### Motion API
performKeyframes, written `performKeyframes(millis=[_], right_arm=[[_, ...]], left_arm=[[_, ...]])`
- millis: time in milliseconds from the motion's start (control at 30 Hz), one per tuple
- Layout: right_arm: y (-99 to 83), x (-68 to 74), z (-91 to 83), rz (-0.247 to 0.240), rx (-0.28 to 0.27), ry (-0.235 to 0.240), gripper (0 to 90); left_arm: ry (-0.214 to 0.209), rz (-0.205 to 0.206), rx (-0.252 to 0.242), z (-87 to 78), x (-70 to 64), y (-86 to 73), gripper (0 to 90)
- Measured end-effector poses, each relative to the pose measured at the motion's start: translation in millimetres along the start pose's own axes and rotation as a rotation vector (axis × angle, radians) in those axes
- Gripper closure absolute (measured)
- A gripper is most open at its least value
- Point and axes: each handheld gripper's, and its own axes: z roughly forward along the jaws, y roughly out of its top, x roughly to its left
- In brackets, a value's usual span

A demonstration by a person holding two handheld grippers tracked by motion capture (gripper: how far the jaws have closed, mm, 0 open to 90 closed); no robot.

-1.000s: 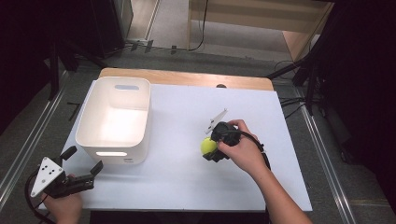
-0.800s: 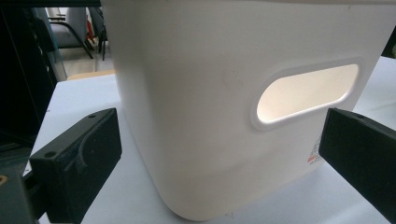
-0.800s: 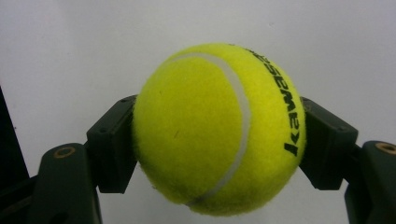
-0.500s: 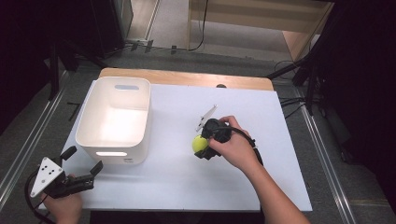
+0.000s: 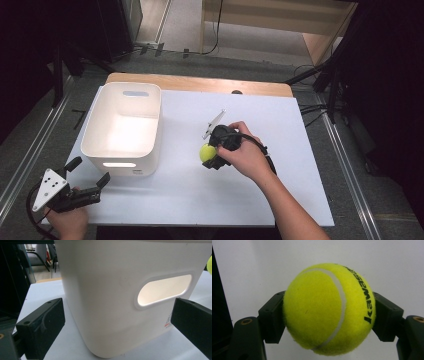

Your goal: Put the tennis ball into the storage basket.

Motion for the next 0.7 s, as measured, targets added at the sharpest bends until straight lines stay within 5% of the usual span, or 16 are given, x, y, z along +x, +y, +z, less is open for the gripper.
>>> performKeyframes(millis=[700], right_arm=[[36.4,9.8,5.7,-0.062,-0.025,0.039,23.6]], left_arm=[[-0.003,0.006,0.003,1.0,-0.3,0.1,0.0]])
